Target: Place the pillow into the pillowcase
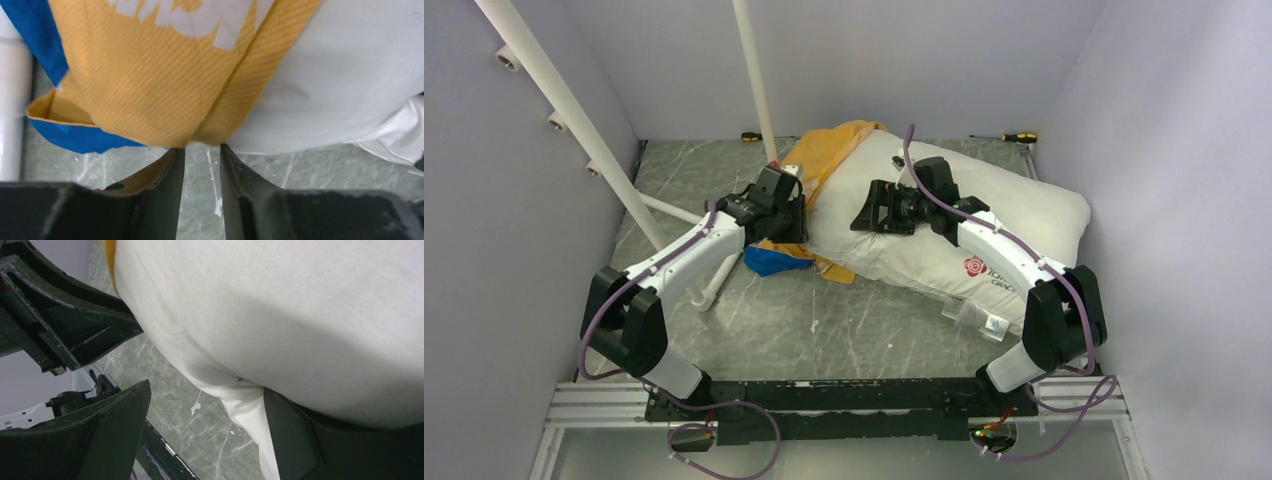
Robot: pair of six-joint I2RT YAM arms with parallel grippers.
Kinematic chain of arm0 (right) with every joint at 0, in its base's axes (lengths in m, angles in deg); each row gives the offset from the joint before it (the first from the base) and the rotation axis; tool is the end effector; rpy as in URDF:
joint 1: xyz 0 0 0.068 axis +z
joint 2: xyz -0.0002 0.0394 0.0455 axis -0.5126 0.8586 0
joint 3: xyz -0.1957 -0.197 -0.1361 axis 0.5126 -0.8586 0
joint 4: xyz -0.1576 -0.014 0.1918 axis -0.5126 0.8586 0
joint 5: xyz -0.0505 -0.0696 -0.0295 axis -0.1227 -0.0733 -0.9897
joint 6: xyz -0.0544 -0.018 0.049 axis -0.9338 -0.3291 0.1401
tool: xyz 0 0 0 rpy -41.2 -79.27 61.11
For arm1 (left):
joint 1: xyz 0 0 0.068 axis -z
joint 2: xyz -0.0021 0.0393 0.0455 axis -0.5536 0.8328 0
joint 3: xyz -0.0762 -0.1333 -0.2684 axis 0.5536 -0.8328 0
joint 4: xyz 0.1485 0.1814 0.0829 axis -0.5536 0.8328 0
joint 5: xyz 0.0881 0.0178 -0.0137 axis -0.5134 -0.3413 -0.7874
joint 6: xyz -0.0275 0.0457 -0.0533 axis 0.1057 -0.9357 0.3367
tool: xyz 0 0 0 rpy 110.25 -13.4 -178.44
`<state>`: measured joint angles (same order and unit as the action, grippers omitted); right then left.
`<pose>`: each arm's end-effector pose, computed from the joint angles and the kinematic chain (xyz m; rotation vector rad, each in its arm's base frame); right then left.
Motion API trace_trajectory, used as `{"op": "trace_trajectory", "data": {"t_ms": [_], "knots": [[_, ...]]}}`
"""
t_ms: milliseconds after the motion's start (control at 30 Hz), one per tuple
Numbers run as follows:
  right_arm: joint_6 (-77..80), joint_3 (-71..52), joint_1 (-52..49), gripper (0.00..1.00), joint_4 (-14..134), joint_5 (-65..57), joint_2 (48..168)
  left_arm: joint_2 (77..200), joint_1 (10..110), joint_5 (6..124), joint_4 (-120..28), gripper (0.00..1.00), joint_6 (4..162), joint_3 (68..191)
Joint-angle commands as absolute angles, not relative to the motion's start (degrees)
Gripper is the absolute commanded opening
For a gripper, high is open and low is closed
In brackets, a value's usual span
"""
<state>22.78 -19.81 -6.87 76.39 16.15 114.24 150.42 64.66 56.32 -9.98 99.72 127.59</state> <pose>0.3035 0.1670 0.3022 -0.1870 2.3518 1.0100 0.2851 -0.1709 0.2974 0.0462 2.5106 -0.4332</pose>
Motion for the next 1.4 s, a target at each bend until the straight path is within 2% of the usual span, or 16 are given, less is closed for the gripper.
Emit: {"op": "trace_trajectory", "data": {"t_ms": [0,100,133,333,567,833,933,967,1033,1067,1100,1367], "knots": [[20.32,-18.08,-7.73,0.86,77.67,13.36,114.91,151.68,64.30,51.78,-14.46,0.27,98.52,128.92],[19.65,-17.80,-7.67,0.87,78.71,13.71,114.48,151.67,64.13,51.06,-16.00,0.01,98.05,129.10],[19.26,-17.62,-7.64,0.88,79.44,13.72,114.03,151.57,64.16,51.32,-16.01,0.00,97.91,129.40],[15.25,-17.80,-5.10,0.95,83.86,9.39,108.96,148.20,64.16,55.77,-14.57,0.00,97.28,130.04],[12.06,-21.26,-0.71,0.95,84.82,-1.28,107.32,140.36,64.65,59.68,-16.73,0.00,99.49,126.39],[8.95,-25.84,7.15,0.94,70.99,-17.16,110.55,138.08,67.21,62.90,-16.24,0.00,100.52,125.48],[8.14,-26.77,8.69,0.82,63.22,-21.40,112.79,138.74,69.75,64.51,-16.41,0.00,100.39,125.30],[7.64,-26.60,8.88,0.70,60.97,-21.34,113.94,138.83,70.40,65.29,-17.01,0.00,100.54,125.20],[7.43,-25.64,8.89,0.24,57.64,-19.50,116.01,138.91,71.94,66.45,-17.76,0.00,100.87,125.38],[7.43,-24.73,8.70,0.05,56.74,-17.64,116.59,138.94,72.55,66.43,-17.77,0.00,100.99,125.82],[7.56,-23.74,8.49,0.00,56.52,-16.11,116.89,139.12,73.10,66.35,-17.45,0.00,101.10,126.45],[10.95,-22.00,5.57,0.00,54.87,0.81,105.55,139.22,74.22,63.96,-14.59,0.00,101.00,132.16]]}}
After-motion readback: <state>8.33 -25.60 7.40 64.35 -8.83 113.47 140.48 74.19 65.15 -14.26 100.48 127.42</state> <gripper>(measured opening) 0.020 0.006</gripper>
